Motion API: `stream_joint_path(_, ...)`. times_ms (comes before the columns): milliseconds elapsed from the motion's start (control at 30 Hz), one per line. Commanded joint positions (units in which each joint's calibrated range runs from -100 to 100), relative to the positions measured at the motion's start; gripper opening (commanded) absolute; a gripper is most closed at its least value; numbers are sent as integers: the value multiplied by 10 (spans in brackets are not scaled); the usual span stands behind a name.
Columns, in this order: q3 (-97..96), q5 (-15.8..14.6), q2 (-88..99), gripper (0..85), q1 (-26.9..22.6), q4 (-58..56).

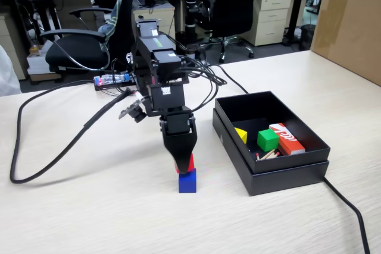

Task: Put the red cube on top of the blue cube

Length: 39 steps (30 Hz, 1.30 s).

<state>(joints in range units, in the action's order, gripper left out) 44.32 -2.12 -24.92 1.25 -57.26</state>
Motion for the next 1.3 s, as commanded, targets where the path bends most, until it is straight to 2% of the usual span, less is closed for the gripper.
stream_joint_path(0,69,-1,13,25,0,5)
stream_joint_path(300,90,-6,-6,36,-3,5)
stream_joint_path(333,84,-6,-6,110,-2,5)
stream_joint_path(367,78,-5,-6,149,-2,5)
stream_joint_path(567,58,-2,-6,281,-3,5)
stream_joint_path(733,59,-2,-6,283,-3,5)
stream_joint_path(833,51,-1,-6,395,-3,5)
stream_joint_path(933,47,-1,-6,399,-3,5)
stream_joint_path(1067,41,-1,10,459,-3,5)
stream_joint_path(1267,24,-1,62,492,-4,5)
